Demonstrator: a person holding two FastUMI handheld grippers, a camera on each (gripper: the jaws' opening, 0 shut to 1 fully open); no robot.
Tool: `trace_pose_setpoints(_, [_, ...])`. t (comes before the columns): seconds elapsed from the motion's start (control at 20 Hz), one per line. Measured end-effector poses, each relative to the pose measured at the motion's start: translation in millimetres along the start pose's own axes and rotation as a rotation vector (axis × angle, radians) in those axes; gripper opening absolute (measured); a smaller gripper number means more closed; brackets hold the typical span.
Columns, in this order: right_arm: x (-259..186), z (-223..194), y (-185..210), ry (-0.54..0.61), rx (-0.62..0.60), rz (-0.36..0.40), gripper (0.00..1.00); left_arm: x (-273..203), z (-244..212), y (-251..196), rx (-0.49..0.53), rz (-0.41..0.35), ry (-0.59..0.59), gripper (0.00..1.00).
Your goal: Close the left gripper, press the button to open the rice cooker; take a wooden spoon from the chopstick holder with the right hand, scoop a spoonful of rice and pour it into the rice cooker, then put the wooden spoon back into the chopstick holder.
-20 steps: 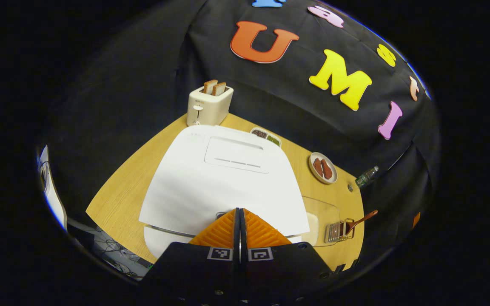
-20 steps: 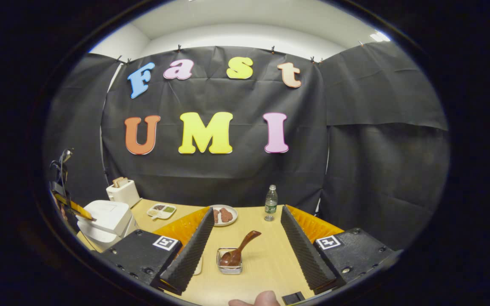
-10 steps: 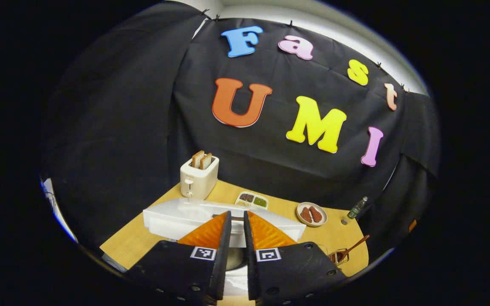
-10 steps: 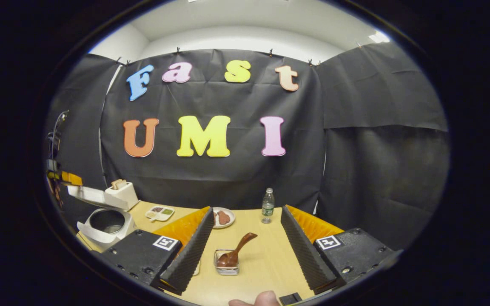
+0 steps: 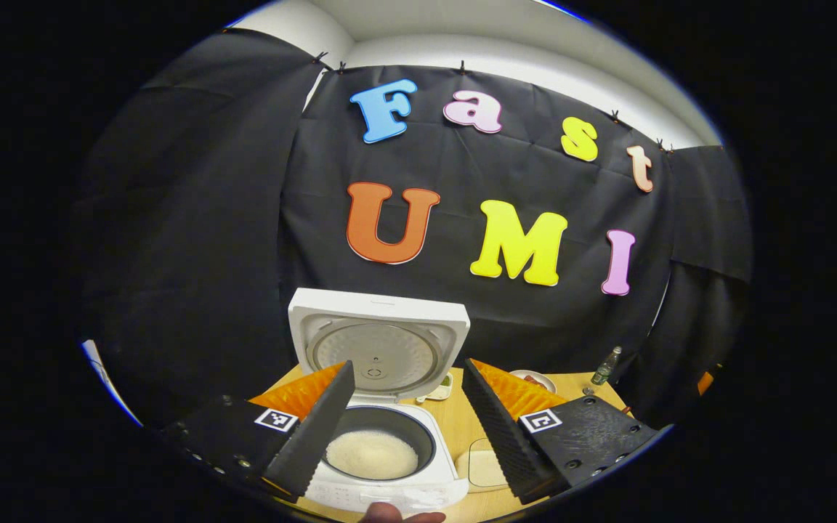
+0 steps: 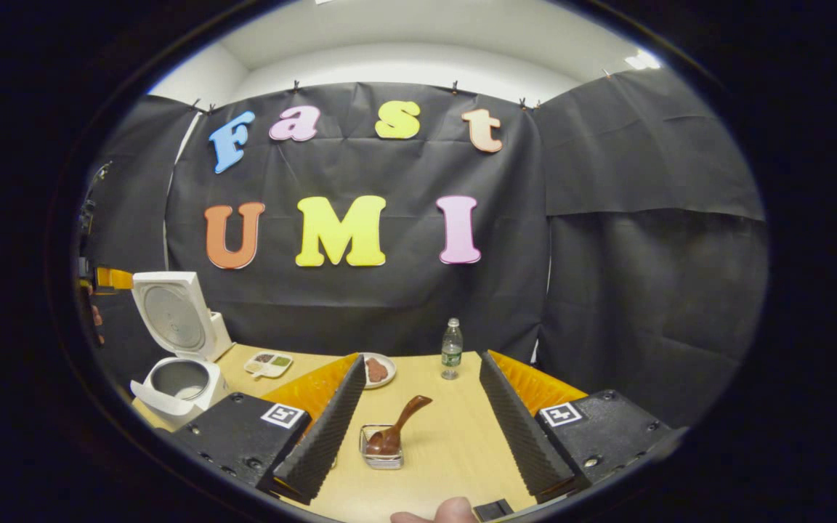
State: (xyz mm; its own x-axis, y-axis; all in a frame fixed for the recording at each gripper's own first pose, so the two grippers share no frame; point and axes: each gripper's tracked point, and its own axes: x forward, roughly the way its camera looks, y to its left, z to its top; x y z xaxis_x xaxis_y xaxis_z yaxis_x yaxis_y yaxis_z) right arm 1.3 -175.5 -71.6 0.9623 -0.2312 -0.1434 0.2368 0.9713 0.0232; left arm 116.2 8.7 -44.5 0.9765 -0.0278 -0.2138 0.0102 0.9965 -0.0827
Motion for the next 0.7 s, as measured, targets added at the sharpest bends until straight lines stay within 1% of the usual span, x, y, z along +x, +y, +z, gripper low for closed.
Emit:
trace_pose_setpoints(0.15, [5.1, -7.6, -1.8, 0.022, 0.016, 0.007, 0.99, -10.4, 4.2, -2.6, 0.051, 0.022, -0.03, 0.94])
trace_pose_setpoints(0.25, [10.5, -14.6, -3.7, 0.037, 0.022, 0.018, 0.99, -17.0, 5.4, -9.7, 0.067, 0.025, -0.048, 0.94])
trace_pose_setpoints(0.4, [25.6, -29.2, -3.2, 0.07, 0.041, 0.054, 1.0, -26.3, 3.9, -22.6, 0.058, 0.017, -0.06, 0.94])
trace_pose_setpoints(0.5, [38.7, -41.2, -3.9, 0.093, 0.052, 0.078, 0.99, -30.7, 2.1, -25.6, 0.053, 0.034, -0.054, 0.94])
trace_pose_setpoints(0.7, [72.6, -81.8, -3.8, 0.163, 0.074, 0.115, 0.99, -35.9, 8.5, -35.3, 0.042, 0.063, -0.068, 0.94])
